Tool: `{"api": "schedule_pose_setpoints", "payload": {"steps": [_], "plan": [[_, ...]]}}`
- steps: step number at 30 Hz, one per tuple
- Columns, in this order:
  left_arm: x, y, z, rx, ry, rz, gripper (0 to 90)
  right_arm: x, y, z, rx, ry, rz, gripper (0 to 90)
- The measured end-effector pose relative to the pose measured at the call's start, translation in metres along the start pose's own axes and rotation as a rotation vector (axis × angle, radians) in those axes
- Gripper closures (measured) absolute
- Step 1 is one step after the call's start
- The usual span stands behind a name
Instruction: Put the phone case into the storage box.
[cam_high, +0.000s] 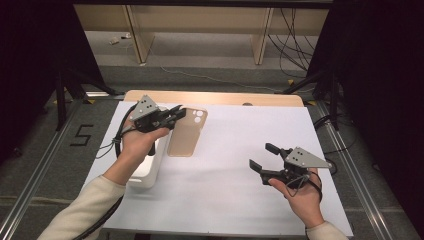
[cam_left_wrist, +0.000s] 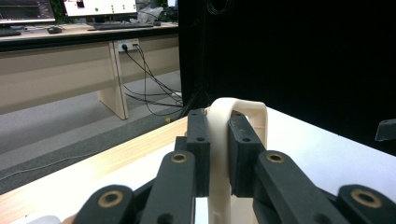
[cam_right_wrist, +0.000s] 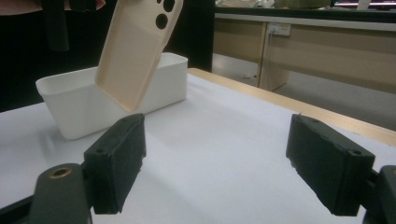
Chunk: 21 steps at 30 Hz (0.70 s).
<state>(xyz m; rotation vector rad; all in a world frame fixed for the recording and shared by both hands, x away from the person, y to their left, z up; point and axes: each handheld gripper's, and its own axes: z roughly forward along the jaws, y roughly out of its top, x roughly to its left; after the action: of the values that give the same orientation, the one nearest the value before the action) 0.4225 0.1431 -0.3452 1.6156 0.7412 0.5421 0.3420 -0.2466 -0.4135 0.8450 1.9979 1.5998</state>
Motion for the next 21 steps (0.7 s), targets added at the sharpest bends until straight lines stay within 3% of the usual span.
{"api": "schedule_pose_setpoints", "payload": {"steps": [2, 8, 16, 17, 18, 21], "plan": [[0.0005, 0.0006, -0.0008, -0.003, 0.001, 0.000, 81.2, 0.0008, -0.0014, 0.0004, -0.013, 0.004, 0.016, 21.2], [0.0018, 0.0016, -0.0021, -0.007, 0.003, 0.005, 81.2, 0.0009, -0.0019, -0.0016, 0.015, 0.004, 0.007, 21.0], [0.0034, 0.0065, -0.0044, -0.016, 0.004, 0.014, 81.2, 0.0005, -0.0042, -0.0009, -0.011, 0.009, 0.018, 20.8], [0.0033, 0.0069, -0.0045, -0.020, 0.005, 0.011, 81.2, 0.0006, -0.0041, -0.0018, -0.008, -0.014, 0.010, 20.7], [0.0034, 0.0074, -0.0047, -0.023, 0.005, 0.009, 81.2, -0.0001, -0.0031, -0.0047, 0.030, -0.006, 0.004, 20.7], [0.0039, 0.0088, -0.0052, -0.029, 0.007, 0.008, 81.2, 0.0004, -0.0042, -0.0032, 0.006, -0.005, 0.008, 20.7]]}}
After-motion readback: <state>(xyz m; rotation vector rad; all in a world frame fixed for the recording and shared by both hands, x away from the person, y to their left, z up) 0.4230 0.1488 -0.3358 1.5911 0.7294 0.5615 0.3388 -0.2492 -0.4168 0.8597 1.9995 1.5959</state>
